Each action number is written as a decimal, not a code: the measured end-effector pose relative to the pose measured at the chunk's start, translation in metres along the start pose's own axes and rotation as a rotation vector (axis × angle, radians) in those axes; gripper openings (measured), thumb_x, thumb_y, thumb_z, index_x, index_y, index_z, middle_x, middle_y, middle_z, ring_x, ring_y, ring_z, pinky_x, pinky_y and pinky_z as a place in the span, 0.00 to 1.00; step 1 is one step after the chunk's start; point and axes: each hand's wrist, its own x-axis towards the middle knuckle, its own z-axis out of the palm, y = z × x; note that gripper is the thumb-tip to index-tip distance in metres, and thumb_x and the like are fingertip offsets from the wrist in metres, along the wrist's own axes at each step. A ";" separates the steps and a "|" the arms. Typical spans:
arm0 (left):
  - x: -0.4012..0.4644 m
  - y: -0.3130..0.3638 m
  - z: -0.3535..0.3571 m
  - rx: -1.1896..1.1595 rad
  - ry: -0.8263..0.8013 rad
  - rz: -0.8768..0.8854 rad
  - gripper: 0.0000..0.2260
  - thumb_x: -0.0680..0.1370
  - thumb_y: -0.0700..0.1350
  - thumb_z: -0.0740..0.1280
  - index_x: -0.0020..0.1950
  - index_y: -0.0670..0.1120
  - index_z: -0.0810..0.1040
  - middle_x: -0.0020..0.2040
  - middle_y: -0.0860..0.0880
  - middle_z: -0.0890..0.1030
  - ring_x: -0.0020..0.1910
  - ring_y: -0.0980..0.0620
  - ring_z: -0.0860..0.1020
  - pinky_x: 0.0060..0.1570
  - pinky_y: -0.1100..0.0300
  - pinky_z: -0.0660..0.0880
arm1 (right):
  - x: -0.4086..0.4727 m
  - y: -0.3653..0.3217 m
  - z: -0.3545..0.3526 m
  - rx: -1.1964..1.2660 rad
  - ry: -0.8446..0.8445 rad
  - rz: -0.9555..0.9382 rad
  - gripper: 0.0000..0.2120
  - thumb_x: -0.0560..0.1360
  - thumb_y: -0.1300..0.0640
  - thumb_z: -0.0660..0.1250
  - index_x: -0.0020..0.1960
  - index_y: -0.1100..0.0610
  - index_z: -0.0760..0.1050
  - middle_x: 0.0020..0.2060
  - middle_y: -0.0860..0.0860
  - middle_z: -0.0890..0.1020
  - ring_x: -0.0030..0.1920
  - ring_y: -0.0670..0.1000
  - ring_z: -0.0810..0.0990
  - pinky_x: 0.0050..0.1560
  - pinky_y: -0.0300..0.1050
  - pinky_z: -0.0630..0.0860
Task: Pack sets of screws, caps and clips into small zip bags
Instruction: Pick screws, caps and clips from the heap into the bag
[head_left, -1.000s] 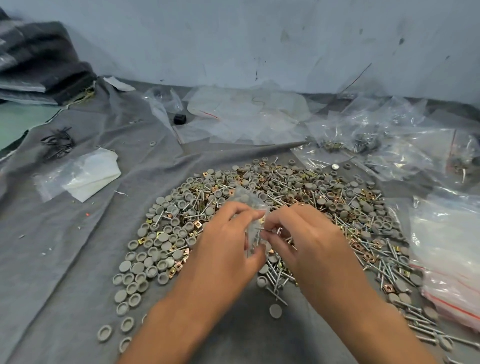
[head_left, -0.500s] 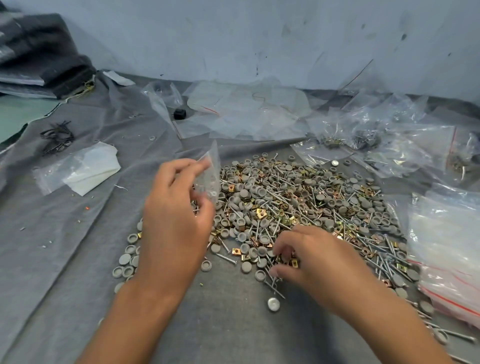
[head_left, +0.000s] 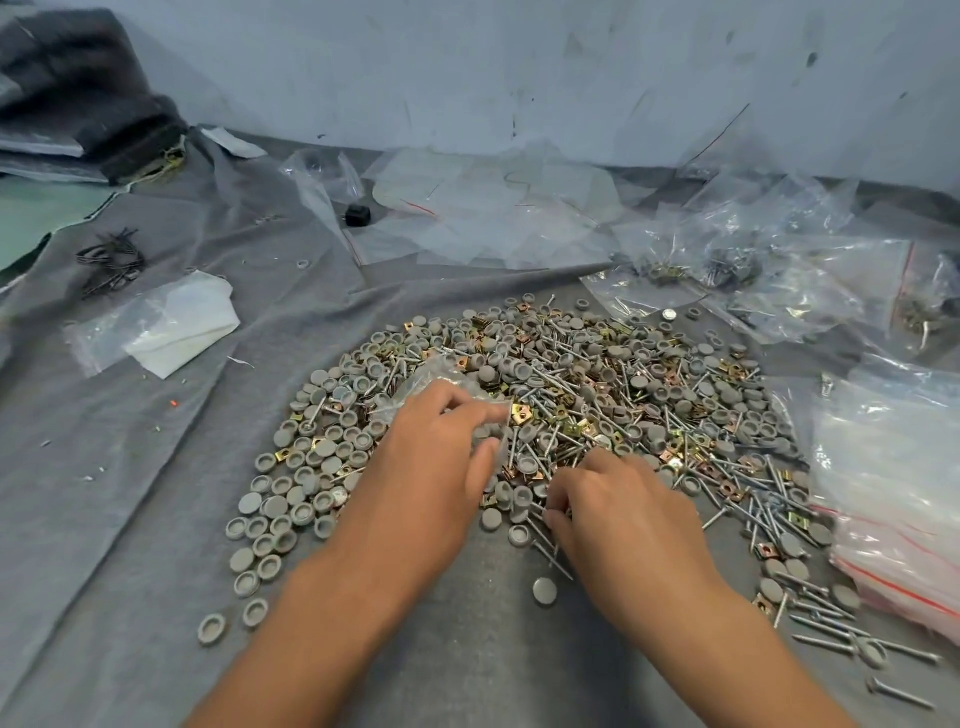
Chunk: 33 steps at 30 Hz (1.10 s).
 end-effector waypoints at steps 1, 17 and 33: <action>0.000 0.000 0.001 -0.005 -0.011 -0.009 0.15 0.81 0.49 0.66 0.68 0.57 0.78 0.55 0.62 0.70 0.52 0.66 0.69 0.55 0.73 0.64 | 0.000 0.001 0.002 -0.004 0.000 -0.002 0.09 0.83 0.46 0.59 0.57 0.46 0.76 0.54 0.45 0.74 0.59 0.53 0.71 0.42 0.47 0.69; -0.001 -0.004 0.004 -0.067 -0.036 -0.001 0.22 0.76 0.53 0.73 0.70 0.57 0.75 0.55 0.67 0.67 0.58 0.80 0.65 0.52 0.85 0.60 | 0.022 0.041 -0.019 1.221 -0.111 -0.023 0.11 0.80 0.46 0.63 0.45 0.45 0.82 0.31 0.44 0.72 0.32 0.47 0.68 0.33 0.39 0.67; 0.000 0.001 -0.002 -0.156 -0.005 0.001 0.22 0.76 0.53 0.73 0.70 0.54 0.77 0.57 0.64 0.72 0.57 0.70 0.71 0.54 0.80 0.66 | 0.017 0.009 -0.005 0.695 0.335 -0.162 0.07 0.75 0.42 0.68 0.46 0.44 0.79 0.48 0.38 0.74 0.52 0.40 0.73 0.51 0.37 0.68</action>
